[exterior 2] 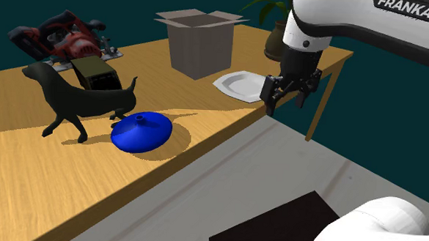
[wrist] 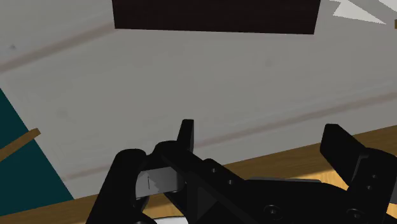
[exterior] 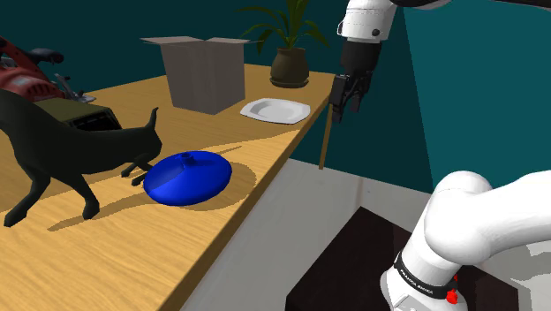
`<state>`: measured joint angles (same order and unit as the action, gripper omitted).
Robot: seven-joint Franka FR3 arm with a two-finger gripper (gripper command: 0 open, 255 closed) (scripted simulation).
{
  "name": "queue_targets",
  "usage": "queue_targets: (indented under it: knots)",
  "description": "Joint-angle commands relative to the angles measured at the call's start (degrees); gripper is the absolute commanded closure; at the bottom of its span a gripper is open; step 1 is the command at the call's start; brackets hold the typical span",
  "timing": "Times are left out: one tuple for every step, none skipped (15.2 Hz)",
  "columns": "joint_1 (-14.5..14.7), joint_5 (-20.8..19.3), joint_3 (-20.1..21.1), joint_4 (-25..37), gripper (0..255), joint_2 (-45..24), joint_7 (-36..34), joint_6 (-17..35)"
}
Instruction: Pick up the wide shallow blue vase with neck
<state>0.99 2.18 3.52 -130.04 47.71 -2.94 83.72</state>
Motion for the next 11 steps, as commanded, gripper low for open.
queue_targets:
  knots:
    - [0.00,0.00,0.00,0.00,0,0.00,0.00,0.00]
    - [0.34,0.85,1.09,0.83,0,-1.20,-1.02,0.31]
    - [0.67,1.66,2.17,1.71,0,-2.43,-2.04,0.61]
    - [0.98,2.43,3.24,2.65,0,-3.71,-3.06,0.91]
    - [1.28,3.15,4.30,3.65,0,-5.03,-4.07,1.21]
    - [1.54,3.83,5.36,4.70,0,-6.38,-5.08,1.50]
    - [1.79,4.46,6.41,5.82,0,-7.77,-6.09,1.78]
    - [2.00,5.04,7.47,6.99,0,-9.19,-7.09,2.05]
    - [2.22,5.57,8.51,8.22,0,-10.66,-8.10,2.31]
    - [2.41,6.05,9.56,9.51,0,-12.15,-9.12,2.55]
    - [2.58,6.47,10.60,10.85,0,-13.68,-10.14,2.78]
